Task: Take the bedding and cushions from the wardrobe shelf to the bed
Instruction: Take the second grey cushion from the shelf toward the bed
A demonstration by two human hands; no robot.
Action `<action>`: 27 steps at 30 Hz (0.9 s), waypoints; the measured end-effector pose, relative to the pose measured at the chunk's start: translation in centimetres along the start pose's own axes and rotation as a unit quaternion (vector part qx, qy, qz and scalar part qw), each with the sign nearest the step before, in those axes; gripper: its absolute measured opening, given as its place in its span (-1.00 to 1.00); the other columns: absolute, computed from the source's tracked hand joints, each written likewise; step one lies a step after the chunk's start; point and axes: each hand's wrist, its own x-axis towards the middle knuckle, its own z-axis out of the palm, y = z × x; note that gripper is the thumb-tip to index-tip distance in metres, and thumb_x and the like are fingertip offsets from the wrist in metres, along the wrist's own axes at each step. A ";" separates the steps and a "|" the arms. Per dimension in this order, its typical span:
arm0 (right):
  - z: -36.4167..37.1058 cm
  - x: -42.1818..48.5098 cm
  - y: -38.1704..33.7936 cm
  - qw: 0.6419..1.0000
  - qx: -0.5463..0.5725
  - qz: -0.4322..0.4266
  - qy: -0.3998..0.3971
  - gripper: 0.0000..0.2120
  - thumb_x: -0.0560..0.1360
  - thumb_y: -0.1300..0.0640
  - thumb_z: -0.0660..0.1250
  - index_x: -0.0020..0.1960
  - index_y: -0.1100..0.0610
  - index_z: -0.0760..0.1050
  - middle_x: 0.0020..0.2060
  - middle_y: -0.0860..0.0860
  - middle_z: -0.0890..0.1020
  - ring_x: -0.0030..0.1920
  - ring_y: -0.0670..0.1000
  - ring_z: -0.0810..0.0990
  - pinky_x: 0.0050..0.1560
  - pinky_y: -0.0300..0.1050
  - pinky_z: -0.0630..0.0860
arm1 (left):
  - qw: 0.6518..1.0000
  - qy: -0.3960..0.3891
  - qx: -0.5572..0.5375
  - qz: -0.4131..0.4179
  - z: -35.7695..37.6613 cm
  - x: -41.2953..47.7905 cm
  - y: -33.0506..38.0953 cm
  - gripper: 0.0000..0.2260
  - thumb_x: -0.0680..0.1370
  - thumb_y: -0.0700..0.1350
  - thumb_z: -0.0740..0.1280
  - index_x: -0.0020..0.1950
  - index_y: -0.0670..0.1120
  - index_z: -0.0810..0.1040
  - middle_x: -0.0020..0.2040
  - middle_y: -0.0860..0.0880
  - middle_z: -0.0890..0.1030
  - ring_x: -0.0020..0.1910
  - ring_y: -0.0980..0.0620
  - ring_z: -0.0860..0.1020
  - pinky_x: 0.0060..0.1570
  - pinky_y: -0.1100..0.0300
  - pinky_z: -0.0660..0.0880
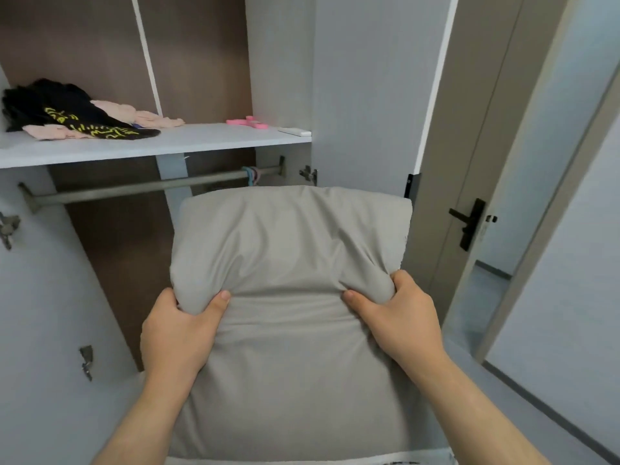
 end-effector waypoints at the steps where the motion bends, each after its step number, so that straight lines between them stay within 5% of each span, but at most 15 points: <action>1: -1.4 -0.9 0.9 1.000 -0.007 0.012 0.007 -0.55 0.25 -0.27 0.50 -0.18 0.01 0.38 -0.26 -0.10 0.60 -0.21 -0.04 0.58 -0.16 0.00 0.56 | 1.000 -0.017 -0.003 -0.003 0.6 -1.2 0.4 -0.61 0.24 0.25 0.45 -0.19 0.03 0.44 -0.24 0.08 0.52 -0.16 -0.13 0.54 -0.14 -0.01 0.51; 7: -10.3 -6.6 6.6 0.995 -0.019 0.074 0.070 -0.53 0.22 -0.29 0.49 -0.12 0.01 0.42 -0.24 -0.13 0.61 -0.18 -0.05 0.59 -0.10 0.02 0.58 | 0.995 -0.097 -0.024 0.025 4.0 -9.8 4.4 -0.66 0.36 0.06 0.51 -0.08 -0.12 0.49 -0.25 0.04 0.49 -0.14 -0.13 0.50 -0.19 0.04 0.38; 17: -25.6 -18.7 15.7 0.960 -0.066 0.189 0.195 -0.55 0.26 -0.27 0.48 -0.13 0.04 0.42 -0.27 -0.12 0.56 -0.16 0.07 0.55 -0.13 0.00 0.48 | 0.962 -0.255 -0.015 0.096 10.3 -26.1 11.7 -0.66 0.37 0.13 0.48 -0.11 -0.06 0.44 -0.21 0.00 0.48 -0.16 -0.14 0.50 -0.20 0.05 0.42; 21: -31.6 -23.5 18.3 0.933 -0.092 0.218 0.272 -0.54 0.24 -0.29 0.47 -0.12 0.03 0.44 -0.22 -0.08 0.60 -0.09 0.10 0.58 -0.08 0.02 0.50 | 0.931 -0.337 -0.066 0.123 13.8 -32.3 14.9 -0.65 0.36 0.15 0.48 -0.09 -0.03 0.45 -0.23 0.05 0.49 -0.18 -0.09 0.49 -0.23 0.08 0.40; 27: -38.3 -31.1 21.1 0.873 -0.124 0.291 0.370 -0.50 0.21 -0.33 0.44 -0.06 0.00 0.46 -0.09 -0.02 0.66 0.00 0.11 0.61 0.00 0.05 0.53 | 0.862 -0.470 -0.099 0.160 18.3 -41.5 19.2 -0.62 0.36 0.19 0.47 -0.08 -0.06 0.47 -0.08 -0.15 0.62 -0.06 -0.23 0.58 -0.13 -0.04 0.52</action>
